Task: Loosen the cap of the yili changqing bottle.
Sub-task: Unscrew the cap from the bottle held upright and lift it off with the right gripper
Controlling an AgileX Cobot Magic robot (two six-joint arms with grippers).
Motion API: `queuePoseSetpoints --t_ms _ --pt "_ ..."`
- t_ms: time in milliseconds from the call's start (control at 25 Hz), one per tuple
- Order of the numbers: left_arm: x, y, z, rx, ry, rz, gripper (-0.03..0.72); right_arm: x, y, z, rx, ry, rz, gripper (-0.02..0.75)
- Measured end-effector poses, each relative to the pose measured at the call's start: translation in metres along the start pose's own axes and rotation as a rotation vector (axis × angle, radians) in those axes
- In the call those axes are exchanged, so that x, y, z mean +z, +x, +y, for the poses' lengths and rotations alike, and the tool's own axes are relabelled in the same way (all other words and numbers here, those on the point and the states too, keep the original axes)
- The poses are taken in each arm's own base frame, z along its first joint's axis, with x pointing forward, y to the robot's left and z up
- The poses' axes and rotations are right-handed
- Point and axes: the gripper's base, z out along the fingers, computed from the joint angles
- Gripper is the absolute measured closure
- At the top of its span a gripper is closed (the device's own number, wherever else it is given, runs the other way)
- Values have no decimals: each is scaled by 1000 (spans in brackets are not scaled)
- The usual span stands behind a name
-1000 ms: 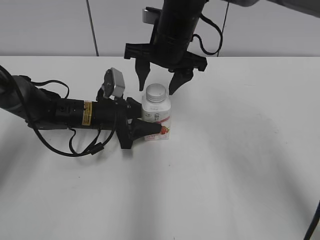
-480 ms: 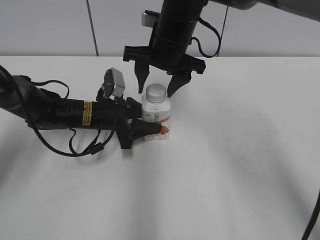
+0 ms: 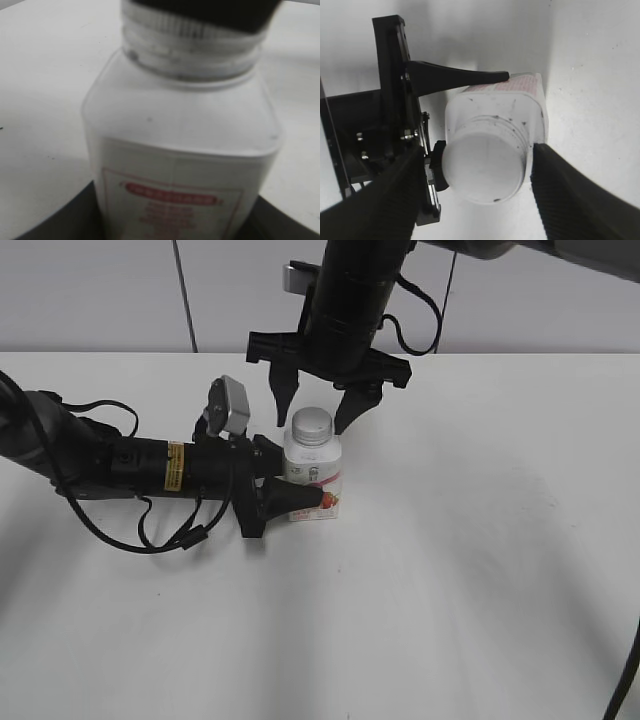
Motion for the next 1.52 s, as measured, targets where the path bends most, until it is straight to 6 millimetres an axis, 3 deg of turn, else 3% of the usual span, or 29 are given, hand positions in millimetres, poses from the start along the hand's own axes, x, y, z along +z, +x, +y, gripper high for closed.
queuePoseSetpoints --t_ms 400,560,840,1080,1320,1520 --pt "0 0 0 0 0 0 312 0 0 0 0 0 1 216" --pt "0 0 0 0 0 0 312 10 0 -1 6 4 20 222" --pt "0 0 0 0 -1 1 312 13 0 -3 5 14 30 314" --pt "0 0 0 0 -1 1 312 13 0 -3 -16 16 31 332" --pt "0 0 0 -1 -2 1 312 13 0 -3 -137 15 35 332" --pt "0 0 0 -1 -3 0 312 13 0 -3 -410 11 37 332"
